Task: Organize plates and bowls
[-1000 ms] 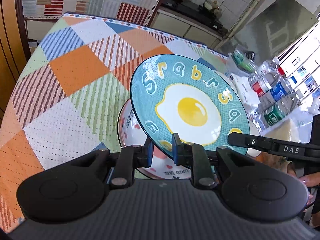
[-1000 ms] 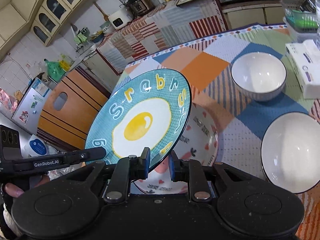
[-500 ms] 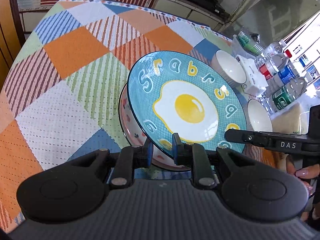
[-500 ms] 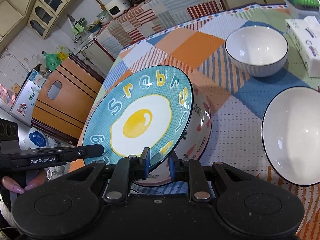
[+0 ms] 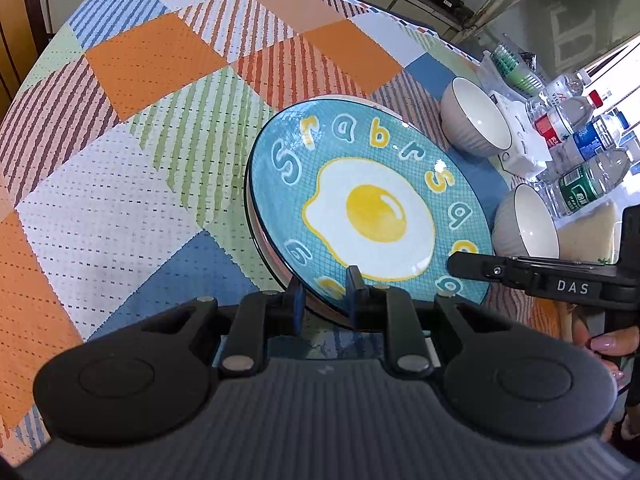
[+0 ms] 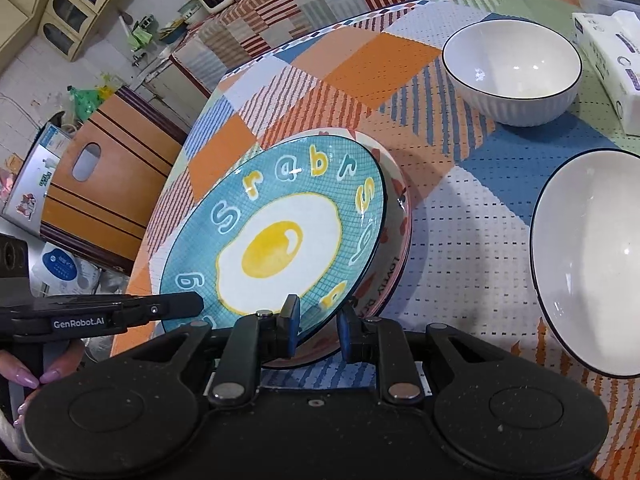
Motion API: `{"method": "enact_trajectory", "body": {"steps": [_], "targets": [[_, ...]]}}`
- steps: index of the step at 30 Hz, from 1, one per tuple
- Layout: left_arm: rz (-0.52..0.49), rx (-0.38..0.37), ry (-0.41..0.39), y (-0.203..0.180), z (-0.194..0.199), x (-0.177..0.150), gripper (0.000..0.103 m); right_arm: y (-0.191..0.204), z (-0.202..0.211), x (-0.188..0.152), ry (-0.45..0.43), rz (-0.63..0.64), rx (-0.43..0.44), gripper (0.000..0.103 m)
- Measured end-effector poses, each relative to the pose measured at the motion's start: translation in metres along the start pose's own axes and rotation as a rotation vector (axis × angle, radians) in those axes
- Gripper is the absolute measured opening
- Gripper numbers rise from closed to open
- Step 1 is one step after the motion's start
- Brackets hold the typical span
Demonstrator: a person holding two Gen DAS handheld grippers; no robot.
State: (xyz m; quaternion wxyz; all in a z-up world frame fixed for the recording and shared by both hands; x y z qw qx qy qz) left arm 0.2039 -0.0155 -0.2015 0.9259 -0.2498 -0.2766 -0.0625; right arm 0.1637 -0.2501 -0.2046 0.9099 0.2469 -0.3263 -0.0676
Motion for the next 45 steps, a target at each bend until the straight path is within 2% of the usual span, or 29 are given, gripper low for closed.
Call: {"method": "enact_trajectory", "body": {"steps": [5,11,19,25,27,30,38,45], "targets": [[-0.002,0.014,0.007,-0.001,-0.004,0.003,0.020,0.003,-0.003,0.001,0.012,0.002,-0.047,0.025],[-0.007,0.027,0.032,-0.004,-0.005,0.004,0.022,0.019,-0.006,0.005,0.028,0.051,-0.163,0.027],[0.051,0.044,0.106,-0.003,-0.008,0.006,0.023,0.039,-0.009,0.004,0.026,0.214,-0.312,0.033],[0.063,0.053,0.140,-0.004,-0.006,0.004,0.017,0.037,-0.011,0.002,0.021,0.302,-0.394,0.027],[0.052,0.044,0.119,-0.008,0.002,0.007,0.017,0.042,-0.006,0.003,0.001,0.337,-0.391,0.027],[0.033,0.037,0.092,-0.016,0.016,0.013,0.017,0.049,0.009,0.011,-0.040,0.336,-0.342,0.027],[-0.088,0.053,0.023,-0.042,0.052,0.032,0.018,0.067,0.058,0.035,-0.138,0.397,-0.300,0.029],[-0.158,0.041,-0.009,-0.069,0.067,0.052,0.022,0.080,0.087,0.047,-0.192,0.511,-0.296,0.046]]}}
Point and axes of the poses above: each gripper's, at about its wrist camera, not at the fingertips, and z roughly against the way its jaws point, y to its left, x to its top, the point moved 3 cm from there along -z, roughly the way its jaws point, and after that the axes turned 12 degrees about -y, right-handed, at the moved point
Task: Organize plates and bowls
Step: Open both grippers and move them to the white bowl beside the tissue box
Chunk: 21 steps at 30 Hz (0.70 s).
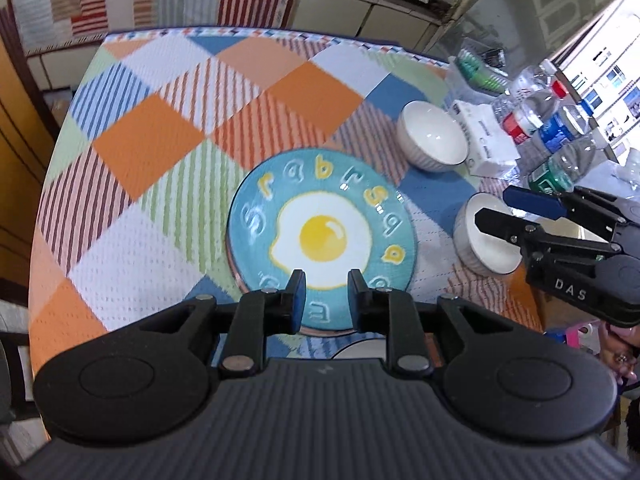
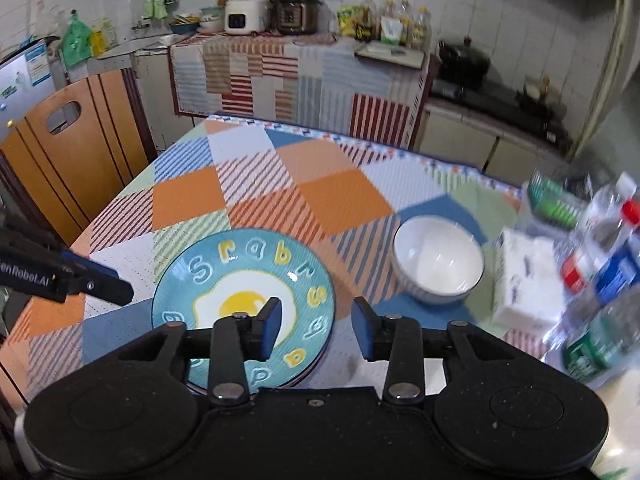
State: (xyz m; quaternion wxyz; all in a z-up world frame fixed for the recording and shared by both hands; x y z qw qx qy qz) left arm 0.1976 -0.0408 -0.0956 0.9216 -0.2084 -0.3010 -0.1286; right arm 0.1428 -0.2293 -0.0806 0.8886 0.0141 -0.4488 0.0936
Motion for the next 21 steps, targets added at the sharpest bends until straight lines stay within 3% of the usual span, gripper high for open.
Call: {"method": "enact_trajectory", "body": {"steps": [7,14,16,17,21], "targets": [[-0.064,-0.013,-0.016,-0.027,-0.006,0.023,0.036,-0.020,0.002,0.006,-0.056,0.046,-0.034,0.067],[-0.067,-0.022,-0.005,-0.046,-0.028,0.037,0.054,-0.048,-0.011,0.002,-0.061,0.035,-0.084,0.077],[-0.076,-0.011,-0.010,-0.050,-0.037,0.040,0.059,-0.054,-0.016,-0.002,-0.058,0.051,-0.084,0.091],[-0.082,-0.009,-0.015,-0.052,-0.042,0.042,0.062,-0.057,-0.019,-0.003,-0.059,0.054,-0.085,0.094],[-0.081,-0.021,-0.029,-0.058,-0.062,0.051,0.071,-0.069,-0.038,-0.010,-0.060,0.080,-0.068,0.095]]}}
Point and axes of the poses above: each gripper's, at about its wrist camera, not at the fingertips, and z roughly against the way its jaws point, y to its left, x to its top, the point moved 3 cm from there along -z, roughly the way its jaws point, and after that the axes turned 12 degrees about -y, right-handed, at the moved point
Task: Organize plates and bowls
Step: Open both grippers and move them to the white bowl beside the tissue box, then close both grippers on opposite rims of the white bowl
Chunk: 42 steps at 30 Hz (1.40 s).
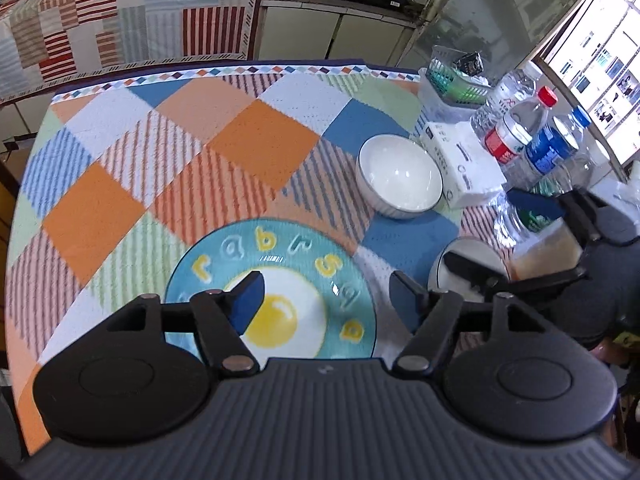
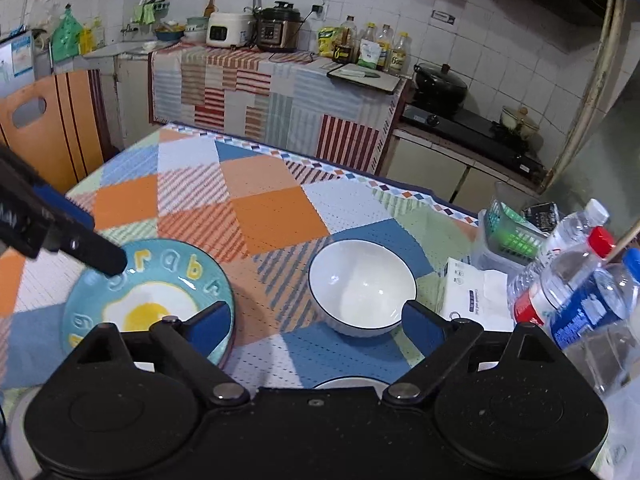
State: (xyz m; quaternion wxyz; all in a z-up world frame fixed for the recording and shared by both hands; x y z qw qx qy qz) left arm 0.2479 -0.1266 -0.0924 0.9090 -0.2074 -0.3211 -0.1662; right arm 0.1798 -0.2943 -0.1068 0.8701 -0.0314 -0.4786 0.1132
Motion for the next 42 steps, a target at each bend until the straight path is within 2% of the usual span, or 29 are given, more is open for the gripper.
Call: {"method": "enact_trajectory", "body": {"steps": [5,10,19,22,23,25,27,30,36,42], "targets": [[0.007,-0.022,-0.018,-0.003,-0.034,0.013,0.078,-0.012,-0.035,-0.012,0.058,0.016,0.015,0.095],[0.014,-0.060,-0.029,-0.011,-0.076,0.024,0.086,-0.035,-0.071,-0.025,0.155,-0.063,0.039,0.095],[0.095,-0.110,0.030,-0.018,-0.162,0.034,0.086,-0.056,-0.119,-0.048,0.260,-0.178,0.088,0.094],[0.107,-0.065,0.057,-0.024,-0.186,0.038,0.083,-0.056,-0.130,-0.052,0.279,-0.177,0.085,0.094],[0.113,-0.065,0.057,-0.025,-0.191,0.039,0.080,-0.056,-0.133,-0.052,0.281,-0.177,0.085,0.094],[0.128,-0.077,0.071,-0.026,-0.201,0.039,0.067,-0.055,-0.139,-0.052,0.286,-0.178,0.086,0.094],[0.143,-0.090,0.091,-0.026,-0.208,0.036,0.037,-0.054,-0.144,-0.052,0.281,-0.178,0.079,0.094],[0.148,-0.084,0.077,-0.024,-0.212,0.029,0.018,-0.055,-0.150,-0.054,0.260,-0.190,0.062,0.094],[0.131,-0.102,0.070,-0.020,-0.210,0.025,0.016,-0.053,-0.144,-0.054,0.236,-0.177,0.077,0.092],[0.079,-0.084,0.034,-0.014,-0.180,0.038,0.017,-0.042,-0.136,-0.035,0.181,-0.163,0.098,0.092]]}}
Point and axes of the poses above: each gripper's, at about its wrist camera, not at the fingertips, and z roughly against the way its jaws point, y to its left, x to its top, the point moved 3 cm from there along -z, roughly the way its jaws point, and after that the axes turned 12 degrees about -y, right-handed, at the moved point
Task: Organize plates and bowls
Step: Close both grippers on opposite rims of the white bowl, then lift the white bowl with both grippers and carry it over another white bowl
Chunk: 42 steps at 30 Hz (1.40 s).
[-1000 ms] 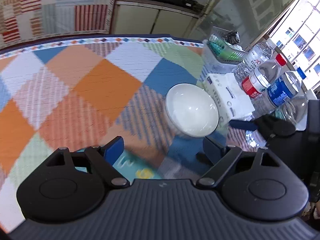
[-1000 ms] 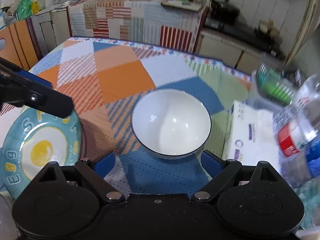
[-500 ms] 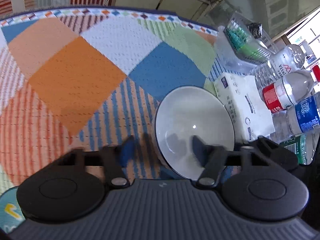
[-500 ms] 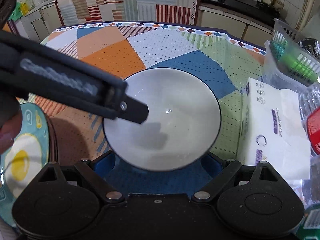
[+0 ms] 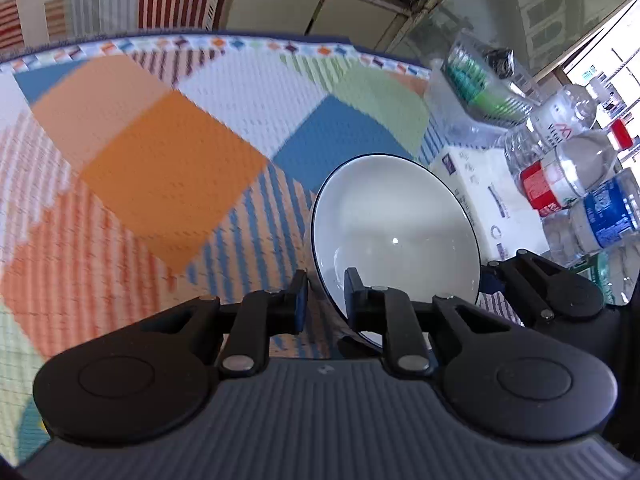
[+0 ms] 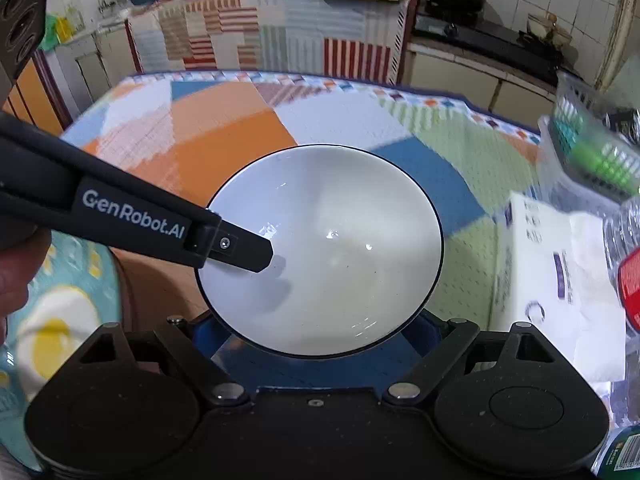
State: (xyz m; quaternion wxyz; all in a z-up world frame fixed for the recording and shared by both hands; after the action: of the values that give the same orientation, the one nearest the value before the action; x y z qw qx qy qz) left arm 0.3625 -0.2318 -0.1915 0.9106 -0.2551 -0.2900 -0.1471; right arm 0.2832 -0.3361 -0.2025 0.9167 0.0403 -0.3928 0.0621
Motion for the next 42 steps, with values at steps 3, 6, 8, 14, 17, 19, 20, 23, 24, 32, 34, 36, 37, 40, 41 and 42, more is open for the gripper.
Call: {"method": "enact_trajectory", "body": {"steps": [3,6,8,14,17,19,20,23,24,32,34,36,37,40,41,42], "targets": [[-0.003,0.012,-0.019,0.006,0.016,0.008,0.017,0.010,0.005,0.012,-0.026,-0.002,0.016,0.092],[0.007,0.017,-0.029,0.017,0.030,0.015,0.017,0.021,0.008,0.024,-0.036,-0.008,0.039,0.092],[0.012,0.019,-0.035,0.026,0.038,0.018,0.017,0.029,0.009,0.030,-0.050,-0.004,0.063,0.092],[0.043,0.033,-0.049,0.055,0.053,0.020,0.017,0.048,0.010,0.041,-0.096,0.028,0.155,0.092],[0.052,0.054,-0.059,0.066,0.058,0.019,0.017,0.056,0.003,0.044,-0.095,0.031,0.182,0.092],[0.062,0.070,-0.062,0.074,0.060,0.019,0.017,0.062,-0.002,0.046,-0.095,0.036,0.197,0.092],[0.068,0.077,-0.063,0.078,0.061,0.019,0.017,0.065,-0.004,0.046,-0.096,0.040,0.202,0.092],[0.079,0.096,-0.070,0.090,0.063,0.019,0.017,0.075,-0.011,0.048,-0.111,0.065,0.213,0.091],[0.078,0.103,-0.073,0.094,0.062,0.019,0.017,0.078,-0.014,0.048,-0.115,0.072,0.214,0.091],[0.094,0.132,-0.099,0.118,0.044,0.010,0.017,0.090,-0.048,0.050,-0.047,0.078,0.214,0.090],[0.091,0.146,-0.095,0.122,0.039,0.007,0.017,0.092,-0.056,0.049,-0.024,0.080,0.215,0.090],[0.108,0.163,-0.065,0.126,0.033,0.004,0.019,0.094,-0.064,0.046,0.002,0.089,0.215,0.090],[0.127,0.165,-0.056,0.129,0.032,0.004,0.020,0.095,-0.065,0.044,0.004,0.108,0.212,0.090],[0.143,0.172,-0.057,0.132,0.031,0.004,0.019,0.097,-0.064,0.039,-0.016,0.103,0.195,0.089],[0.142,0.175,-0.057,0.132,0.030,0.004,0.019,0.096,-0.064,0.039,-0.015,0.095,0.193,0.090],[0.148,0.177,-0.055,0.132,0.030,0.004,0.019,0.094,-0.063,0.039,-0.012,0.082,0.193,0.090]]}}
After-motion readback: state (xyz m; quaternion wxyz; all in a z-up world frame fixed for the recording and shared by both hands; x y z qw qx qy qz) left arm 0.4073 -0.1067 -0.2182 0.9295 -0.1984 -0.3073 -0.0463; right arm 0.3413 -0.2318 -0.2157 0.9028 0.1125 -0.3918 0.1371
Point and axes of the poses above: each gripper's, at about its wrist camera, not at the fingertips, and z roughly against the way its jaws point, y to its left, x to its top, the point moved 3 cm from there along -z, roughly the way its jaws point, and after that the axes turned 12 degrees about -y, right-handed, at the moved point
